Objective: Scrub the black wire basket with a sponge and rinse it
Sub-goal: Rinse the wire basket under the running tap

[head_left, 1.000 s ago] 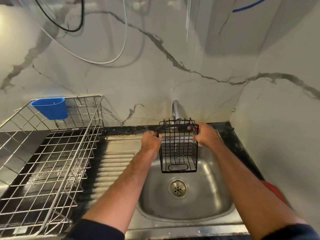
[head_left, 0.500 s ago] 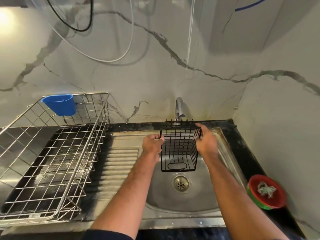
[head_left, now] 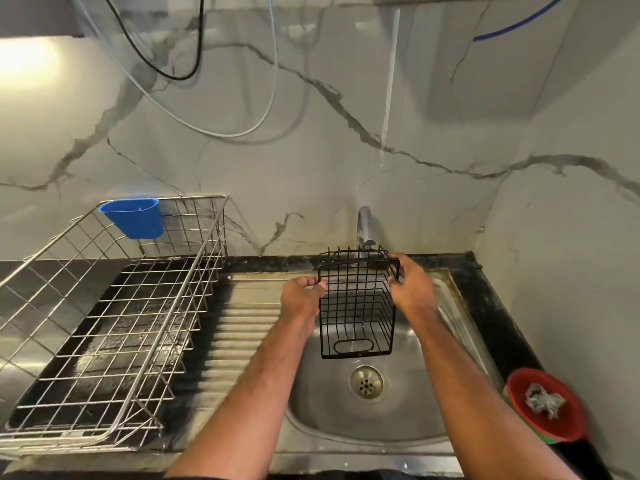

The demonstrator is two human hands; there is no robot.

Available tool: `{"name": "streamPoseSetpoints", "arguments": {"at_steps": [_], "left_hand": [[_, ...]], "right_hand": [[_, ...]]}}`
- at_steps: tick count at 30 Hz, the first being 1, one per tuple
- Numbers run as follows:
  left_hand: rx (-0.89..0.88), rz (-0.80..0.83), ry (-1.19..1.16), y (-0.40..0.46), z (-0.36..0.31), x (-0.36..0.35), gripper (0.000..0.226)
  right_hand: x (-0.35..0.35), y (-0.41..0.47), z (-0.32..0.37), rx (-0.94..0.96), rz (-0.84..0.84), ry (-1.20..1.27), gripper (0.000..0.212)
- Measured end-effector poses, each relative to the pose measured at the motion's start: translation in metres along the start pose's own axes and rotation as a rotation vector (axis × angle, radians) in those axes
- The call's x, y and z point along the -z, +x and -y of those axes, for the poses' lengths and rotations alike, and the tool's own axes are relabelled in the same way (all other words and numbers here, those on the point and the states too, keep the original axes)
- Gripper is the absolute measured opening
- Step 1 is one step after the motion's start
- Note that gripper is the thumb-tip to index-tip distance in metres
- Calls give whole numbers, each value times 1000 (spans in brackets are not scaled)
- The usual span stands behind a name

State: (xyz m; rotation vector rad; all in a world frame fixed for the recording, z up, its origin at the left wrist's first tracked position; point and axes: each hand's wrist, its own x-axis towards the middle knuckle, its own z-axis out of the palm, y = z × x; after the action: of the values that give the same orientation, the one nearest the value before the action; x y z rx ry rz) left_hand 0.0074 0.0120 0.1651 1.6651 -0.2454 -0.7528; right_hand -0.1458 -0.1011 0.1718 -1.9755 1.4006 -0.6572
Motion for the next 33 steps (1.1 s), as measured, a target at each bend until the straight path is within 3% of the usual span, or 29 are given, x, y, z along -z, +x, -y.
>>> {"name": "streamPoseSetpoints", "arguments": {"at_steps": [5,13,24,33], "left_hand": [[18,-37,-4,-2,-2,3,11],[32,-36,2,-5,-1,4,22],[18,-75,-8,-11,-5,7,13],[23,-51,-25,-29,-11,11,23]], "right_hand": [[-3,2,3,26,13,19,53],[-6,1,-4,47,10,66,52],[-10,4,-3,38,58,136,50],[-15,11,-2,37,58,168,56]]}}
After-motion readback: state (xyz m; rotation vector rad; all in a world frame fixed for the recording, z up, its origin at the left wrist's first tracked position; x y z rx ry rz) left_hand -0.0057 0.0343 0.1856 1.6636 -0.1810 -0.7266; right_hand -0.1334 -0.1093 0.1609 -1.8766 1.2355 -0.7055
